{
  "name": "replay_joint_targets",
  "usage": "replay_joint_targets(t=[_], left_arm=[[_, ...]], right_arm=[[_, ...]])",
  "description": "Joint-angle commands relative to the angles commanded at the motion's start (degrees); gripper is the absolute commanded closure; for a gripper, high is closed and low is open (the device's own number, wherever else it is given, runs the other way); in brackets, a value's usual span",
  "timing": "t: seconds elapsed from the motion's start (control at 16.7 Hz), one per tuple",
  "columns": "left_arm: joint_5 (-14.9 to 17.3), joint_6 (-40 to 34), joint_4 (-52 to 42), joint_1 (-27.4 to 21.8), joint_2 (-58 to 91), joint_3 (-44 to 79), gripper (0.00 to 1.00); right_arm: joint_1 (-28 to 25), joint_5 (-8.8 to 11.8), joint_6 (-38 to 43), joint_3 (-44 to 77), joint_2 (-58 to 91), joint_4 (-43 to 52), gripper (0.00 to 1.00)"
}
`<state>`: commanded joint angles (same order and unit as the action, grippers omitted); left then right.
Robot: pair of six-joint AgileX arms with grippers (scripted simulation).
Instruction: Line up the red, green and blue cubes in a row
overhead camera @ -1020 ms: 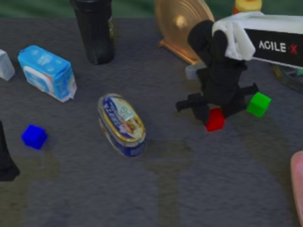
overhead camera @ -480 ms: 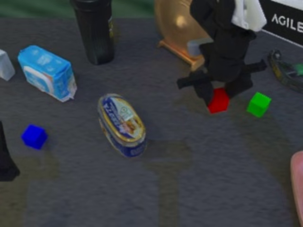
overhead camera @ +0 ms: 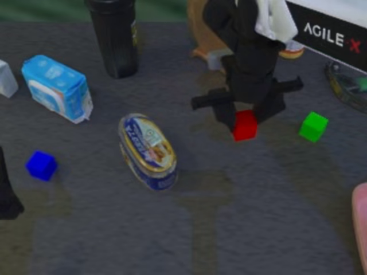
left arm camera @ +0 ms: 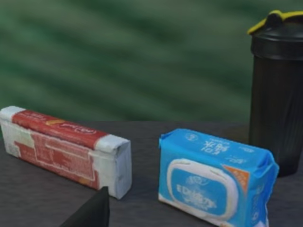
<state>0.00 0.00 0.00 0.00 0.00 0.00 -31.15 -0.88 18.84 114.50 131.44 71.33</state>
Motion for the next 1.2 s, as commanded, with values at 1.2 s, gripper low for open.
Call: replay_joint_targets(t=[1.2], left_arm=[[0.0,0.0,0.0,0.0,0.0,0.0,0.00]], right_arm=[[-21.4,-0.9,34.5,13.7,7.7,5.8,1.00]])
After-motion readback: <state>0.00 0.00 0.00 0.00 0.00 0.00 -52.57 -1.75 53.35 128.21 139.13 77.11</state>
